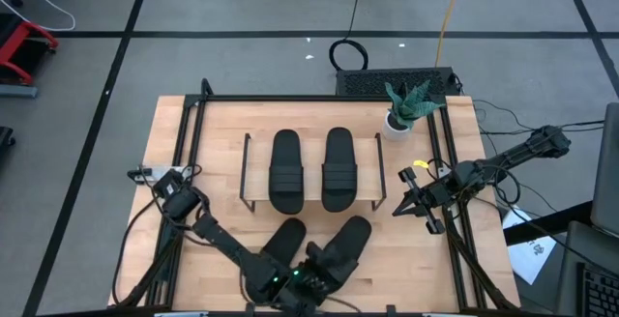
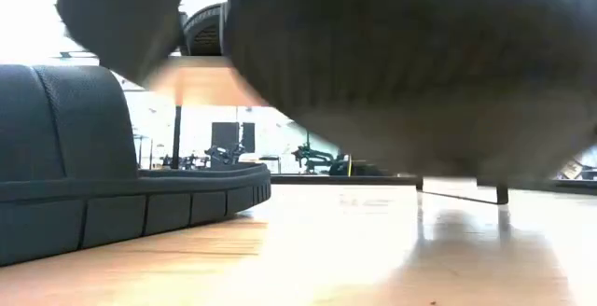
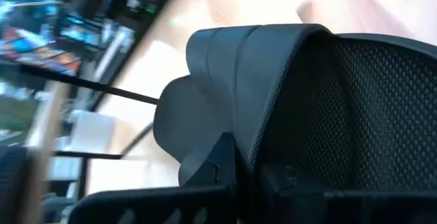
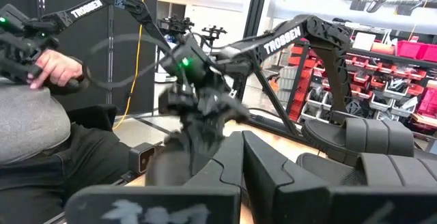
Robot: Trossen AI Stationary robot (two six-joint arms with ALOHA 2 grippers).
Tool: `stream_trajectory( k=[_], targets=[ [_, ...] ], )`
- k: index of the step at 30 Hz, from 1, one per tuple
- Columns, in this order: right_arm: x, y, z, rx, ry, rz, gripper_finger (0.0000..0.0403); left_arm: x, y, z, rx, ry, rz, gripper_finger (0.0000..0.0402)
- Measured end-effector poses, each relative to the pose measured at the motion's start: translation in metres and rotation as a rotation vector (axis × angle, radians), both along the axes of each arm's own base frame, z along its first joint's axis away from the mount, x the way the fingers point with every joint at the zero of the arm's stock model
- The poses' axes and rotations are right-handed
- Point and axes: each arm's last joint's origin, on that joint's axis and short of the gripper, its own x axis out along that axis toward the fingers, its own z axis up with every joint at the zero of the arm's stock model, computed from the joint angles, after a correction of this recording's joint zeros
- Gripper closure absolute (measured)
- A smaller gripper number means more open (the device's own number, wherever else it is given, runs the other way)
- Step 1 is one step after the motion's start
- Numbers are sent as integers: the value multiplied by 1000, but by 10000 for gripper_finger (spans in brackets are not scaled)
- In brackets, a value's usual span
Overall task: Pick and place slides into the shelf
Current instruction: Put the right black slide under the shelf
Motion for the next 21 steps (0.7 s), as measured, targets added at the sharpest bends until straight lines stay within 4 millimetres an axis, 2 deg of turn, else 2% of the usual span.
stream_trajectory(
  k=[5, 9, 15, 21],
  targets=[
    [0, 0, 0, -1, -1, 0, 403, -3, -9, 22, -3, -122, 142, 400],
    [0, 0, 0, 2, 0, 0, 403, -1, -4, 34, -94, -112, 208, 400],
    [0, 0, 0, 2, 0, 0, 403, 12, 16, 35, -172, -124, 289, 401],
    [0, 0, 0, 1, -1, 0, 403, 24, 41, 26, -175, -111, 354, 401]
  ],
)
